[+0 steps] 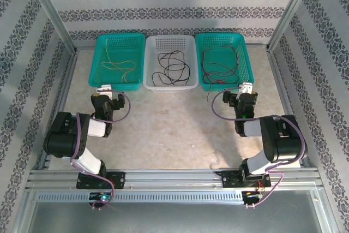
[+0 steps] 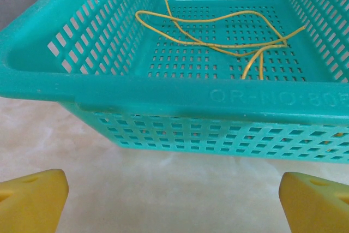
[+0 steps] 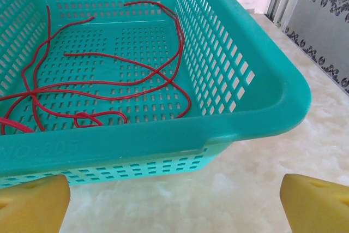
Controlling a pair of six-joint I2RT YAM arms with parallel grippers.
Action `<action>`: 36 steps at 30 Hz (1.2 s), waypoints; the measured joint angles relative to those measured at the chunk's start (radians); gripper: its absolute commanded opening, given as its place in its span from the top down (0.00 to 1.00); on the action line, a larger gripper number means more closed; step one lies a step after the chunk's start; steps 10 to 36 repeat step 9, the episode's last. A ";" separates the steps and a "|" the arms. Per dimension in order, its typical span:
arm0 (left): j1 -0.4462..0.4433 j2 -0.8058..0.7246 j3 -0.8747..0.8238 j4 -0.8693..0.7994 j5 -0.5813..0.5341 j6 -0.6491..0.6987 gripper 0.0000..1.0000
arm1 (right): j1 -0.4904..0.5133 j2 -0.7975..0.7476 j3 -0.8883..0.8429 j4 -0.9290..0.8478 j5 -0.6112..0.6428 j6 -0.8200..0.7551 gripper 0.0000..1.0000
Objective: Untangle the cables
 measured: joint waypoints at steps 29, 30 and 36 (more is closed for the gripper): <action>0.000 0.000 0.000 0.000 0.043 0.011 0.01 | -0.013 0.000 0.006 -0.002 -0.031 -0.004 0.02; 0.000 0.000 0.000 0.000 0.043 0.011 0.01 | -0.013 0.000 0.006 -0.002 -0.031 -0.004 0.02; 0.000 0.000 0.000 0.000 0.043 0.011 0.01 | -0.013 0.000 0.006 -0.002 -0.031 -0.004 0.02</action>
